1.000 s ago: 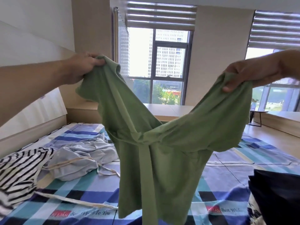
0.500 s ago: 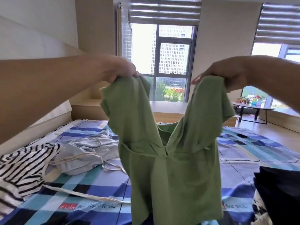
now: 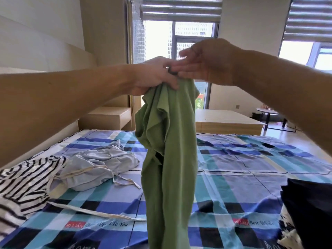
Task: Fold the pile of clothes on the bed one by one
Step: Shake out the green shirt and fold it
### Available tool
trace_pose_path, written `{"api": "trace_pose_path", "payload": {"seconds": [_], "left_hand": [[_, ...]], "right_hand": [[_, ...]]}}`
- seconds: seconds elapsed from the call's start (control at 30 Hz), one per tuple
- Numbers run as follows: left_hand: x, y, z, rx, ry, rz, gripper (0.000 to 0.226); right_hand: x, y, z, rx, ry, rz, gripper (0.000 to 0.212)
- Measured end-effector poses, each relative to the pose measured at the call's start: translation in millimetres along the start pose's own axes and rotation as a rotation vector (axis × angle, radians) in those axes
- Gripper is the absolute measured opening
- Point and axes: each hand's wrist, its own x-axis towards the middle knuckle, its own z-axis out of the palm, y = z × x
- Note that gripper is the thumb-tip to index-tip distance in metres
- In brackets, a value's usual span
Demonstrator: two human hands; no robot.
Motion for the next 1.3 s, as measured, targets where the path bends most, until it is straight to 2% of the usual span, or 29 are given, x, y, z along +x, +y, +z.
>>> {"api": "trace_pose_path", "payload": {"seconds": [0.03, 0.07, 0.1, 0.13, 0.17, 0.2, 0.23, 0.3, 0.37, 0.43, 0.5, 0.57, 0.7, 0.8, 0.87, 0.9, 0.97, 1.1, 1.23, 1.3], "left_hand": [[-1, -1, -1, 0.041, 0.033, 0.004, 0.047], [-2, -2, -4, 0.064, 0.048, 0.008, 0.049], [-3, -1, -7, 0.073, 0.042, 0.012, 0.049], [-5, 0, -10, 0.068, 0.022, 0.017, 0.048], [-7, 3, -11, 0.051, 0.002, 0.026, 0.046], [-7, 4, -12, 0.037, -0.005, 0.035, 0.046], [-8, 7, -12, 0.03, 0.003, 0.05, 0.046], [-9, 9, -12, 0.095, 0.076, 0.062, 0.046], [-10, 3, -13, 0.201, 0.106, 0.025, 0.042], [-11, -9, -12, 0.341, 0.038, -0.084, 0.034], [-9, -23, -13, 0.534, 0.049, -0.166, 0.021], [2, -39, -16, 0.632, 0.145, -0.183, 0.015], [36, -47, -9, 0.681, 0.267, -0.121, 0.017], [62, -35, -7, 0.679, 0.408, -0.015, 0.024], [69, -24, -13, 0.66, 0.476, 0.062, 0.016], [70, -20, -17, 0.645, 0.482, 0.084, 0.019], [65, -13, -24, 0.64, 0.444, 0.135, 0.034], [24, -17, -19, 0.657, 0.247, 0.243, 0.016], [-46, -68, 15, 0.55, -0.199, 0.141, 0.012], [-84, -109, 51, 0.518, -0.404, 0.048, 0.012]], "right_hand": [[5, 5, -5, -0.081, 0.084, -0.099, 0.021], [9, 10, -10, -0.175, 0.135, -0.173, 0.031], [11, 16, -14, -0.245, 0.102, -0.191, 0.053], [10, 25, -17, -0.276, -0.014, -0.15, 0.076], [10, 35, -19, -0.287, -0.163, -0.075, 0.091], [7, 45, -18, -0.307, -0.297, -0.012, 0.093], [7, 54, -17, -0.312, -0.357, 0.013, 0.086], [6, 64, -14, -0.244, -0.308, -0.027, 0.063], [11, 66, -12, -0.162, -0.22, -0.072, 0.056], [17, 67, -14, -0.127, -0.187, -0.09, 0.053], [21, 70, -19, -0.169, -0.197, -0.084, 0.043], [30, 78, -30, -0.311, -0.184, -0.061, 0.036], [54, 91, -50, -0.543, 0.057, -0.081, 0.024], [66, 83, -59, -0.547, 0.253, -0.218, 0.018], [68, 73, -64, -0.535, 0.321, -0.316, 0.02], [68, 68, -67, -0.529, 0.332, -0.356, 0.021], [64, 63, -73, -0.514, 0.31, -0.426, 0.025], [22, 75, -68, -0.406, 0.087, -0.422, 0.032], [-59, 133, -40, -0.347, -0.238, -0.144, 0.043], [-105, 179, -19, -0.352, -0.44, 0.041, 0.039]]}}
